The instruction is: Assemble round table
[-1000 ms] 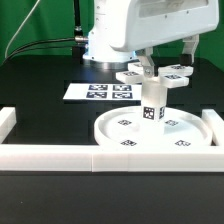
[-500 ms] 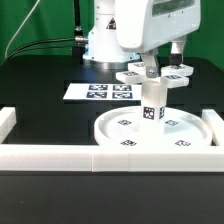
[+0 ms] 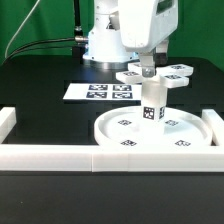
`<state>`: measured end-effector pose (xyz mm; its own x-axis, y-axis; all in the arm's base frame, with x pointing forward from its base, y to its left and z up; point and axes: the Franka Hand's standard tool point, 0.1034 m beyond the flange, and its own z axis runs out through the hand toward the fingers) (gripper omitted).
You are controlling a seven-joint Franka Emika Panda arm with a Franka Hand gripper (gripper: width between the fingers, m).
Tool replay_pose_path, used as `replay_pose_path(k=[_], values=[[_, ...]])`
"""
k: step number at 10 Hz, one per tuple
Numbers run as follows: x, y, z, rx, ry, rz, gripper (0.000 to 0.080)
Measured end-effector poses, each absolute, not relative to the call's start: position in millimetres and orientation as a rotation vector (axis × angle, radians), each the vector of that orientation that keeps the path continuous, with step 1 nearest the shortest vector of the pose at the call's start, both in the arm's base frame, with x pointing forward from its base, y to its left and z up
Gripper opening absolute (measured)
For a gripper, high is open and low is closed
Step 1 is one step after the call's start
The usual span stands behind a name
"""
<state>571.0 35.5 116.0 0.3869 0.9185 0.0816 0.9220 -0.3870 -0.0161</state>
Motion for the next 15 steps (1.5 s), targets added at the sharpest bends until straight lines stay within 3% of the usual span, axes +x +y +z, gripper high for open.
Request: replay_pose_path(k=[8, 10, 15], values=[[559.3, 36.2, 96.4, -2.576, -1.688, -0.075, 0.0649], [559.4, 34.9, 96.4, -2.579, -1.685, -0.075, 0.0451], [559.1, 34.8, 95.9, -2.722, -1.428, -0.07, 0.0451]])
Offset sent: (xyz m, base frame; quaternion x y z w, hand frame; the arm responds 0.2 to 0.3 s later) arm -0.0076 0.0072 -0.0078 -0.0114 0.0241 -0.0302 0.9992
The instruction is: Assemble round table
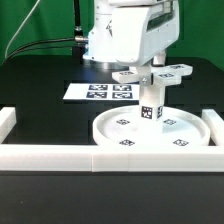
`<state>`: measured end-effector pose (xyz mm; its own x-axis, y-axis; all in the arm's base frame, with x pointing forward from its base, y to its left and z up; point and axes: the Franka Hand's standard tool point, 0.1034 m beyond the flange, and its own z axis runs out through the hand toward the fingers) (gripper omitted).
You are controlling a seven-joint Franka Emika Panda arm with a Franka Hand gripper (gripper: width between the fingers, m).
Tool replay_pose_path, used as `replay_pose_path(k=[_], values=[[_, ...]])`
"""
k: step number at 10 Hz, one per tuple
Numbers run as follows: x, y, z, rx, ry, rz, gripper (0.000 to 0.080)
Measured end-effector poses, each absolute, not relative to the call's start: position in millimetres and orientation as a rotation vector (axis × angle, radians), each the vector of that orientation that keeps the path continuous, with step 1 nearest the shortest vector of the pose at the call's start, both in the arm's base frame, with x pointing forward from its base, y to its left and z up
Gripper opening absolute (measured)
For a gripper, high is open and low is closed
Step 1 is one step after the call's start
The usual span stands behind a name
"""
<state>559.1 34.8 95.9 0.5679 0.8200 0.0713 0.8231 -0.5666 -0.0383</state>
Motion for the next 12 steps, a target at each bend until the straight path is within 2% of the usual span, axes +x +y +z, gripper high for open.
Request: replay_pose_path(k=[7, 12], values=[[557.1, 39.3, 94.9, -3.049, -0.159, -0.102, 0.0452], [558.1, 38.8, 94.9, -3.032, 0.238, -0.132, 0.0452]])
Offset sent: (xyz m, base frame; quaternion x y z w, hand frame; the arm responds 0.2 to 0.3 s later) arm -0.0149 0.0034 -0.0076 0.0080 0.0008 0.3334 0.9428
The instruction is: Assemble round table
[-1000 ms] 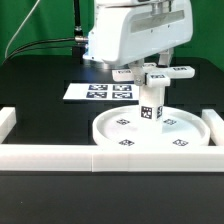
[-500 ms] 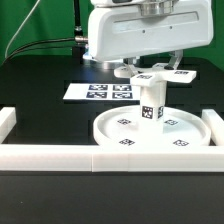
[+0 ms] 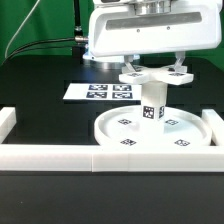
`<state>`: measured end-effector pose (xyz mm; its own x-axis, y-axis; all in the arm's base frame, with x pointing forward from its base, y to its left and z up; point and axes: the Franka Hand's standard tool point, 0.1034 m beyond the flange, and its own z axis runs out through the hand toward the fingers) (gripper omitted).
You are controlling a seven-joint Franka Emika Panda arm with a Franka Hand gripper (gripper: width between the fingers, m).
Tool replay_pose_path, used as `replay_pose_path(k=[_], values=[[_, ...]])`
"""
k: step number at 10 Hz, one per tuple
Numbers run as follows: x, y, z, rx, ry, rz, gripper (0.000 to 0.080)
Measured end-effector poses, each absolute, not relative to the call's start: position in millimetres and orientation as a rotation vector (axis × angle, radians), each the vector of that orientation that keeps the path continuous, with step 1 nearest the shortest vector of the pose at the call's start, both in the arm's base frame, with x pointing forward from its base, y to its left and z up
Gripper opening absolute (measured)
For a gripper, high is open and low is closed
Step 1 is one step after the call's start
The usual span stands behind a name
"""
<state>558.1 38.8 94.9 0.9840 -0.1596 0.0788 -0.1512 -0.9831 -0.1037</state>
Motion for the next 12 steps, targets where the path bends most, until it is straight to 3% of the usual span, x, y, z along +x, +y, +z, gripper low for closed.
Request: replay_pose_path(k=[12], values=[[558.6, 38.4, 93.9, -2.142, 2.037, -0.006, 0.0452]])
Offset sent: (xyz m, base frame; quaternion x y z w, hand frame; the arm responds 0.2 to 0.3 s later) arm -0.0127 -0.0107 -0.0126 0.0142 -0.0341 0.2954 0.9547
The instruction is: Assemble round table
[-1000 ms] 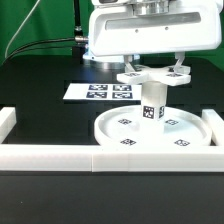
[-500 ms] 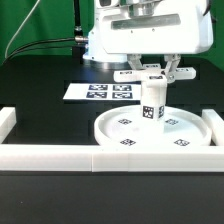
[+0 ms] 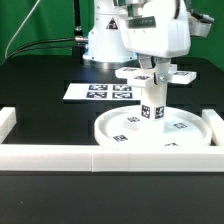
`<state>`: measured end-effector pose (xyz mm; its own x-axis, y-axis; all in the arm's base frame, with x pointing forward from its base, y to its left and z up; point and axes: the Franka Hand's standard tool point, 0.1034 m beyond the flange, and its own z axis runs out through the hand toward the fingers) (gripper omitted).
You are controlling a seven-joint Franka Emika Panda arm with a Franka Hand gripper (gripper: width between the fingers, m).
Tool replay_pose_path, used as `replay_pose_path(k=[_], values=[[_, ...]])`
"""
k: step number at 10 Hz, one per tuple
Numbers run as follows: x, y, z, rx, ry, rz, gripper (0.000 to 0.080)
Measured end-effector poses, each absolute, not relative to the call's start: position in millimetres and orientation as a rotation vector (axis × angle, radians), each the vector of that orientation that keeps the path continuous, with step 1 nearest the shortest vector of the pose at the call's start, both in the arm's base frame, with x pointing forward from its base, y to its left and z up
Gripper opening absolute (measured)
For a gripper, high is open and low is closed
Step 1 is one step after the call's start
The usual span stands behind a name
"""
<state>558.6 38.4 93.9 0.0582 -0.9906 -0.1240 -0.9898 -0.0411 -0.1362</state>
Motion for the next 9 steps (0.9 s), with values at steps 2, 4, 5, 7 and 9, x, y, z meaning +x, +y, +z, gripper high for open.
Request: replay_pose_path(k=[2, 4, 5, 7, 9], values=[[558.7, 37.9, 93.8, -1.961, 2.215, 0.01, 0.0452], [559.6, 38.2, 94.0, -1.868, 2.306, 0.027, 0.0452], [560.3, 37.5, 94.1, -1.871, 2.301, 0.023, 0.0452], [561.3, 38.3, 101.5, -1.923, 2.244, 0.029, 0.0602], [563.8, 36.7, 125.9, -1.916, 2.184, 0.028, 0.0635]])
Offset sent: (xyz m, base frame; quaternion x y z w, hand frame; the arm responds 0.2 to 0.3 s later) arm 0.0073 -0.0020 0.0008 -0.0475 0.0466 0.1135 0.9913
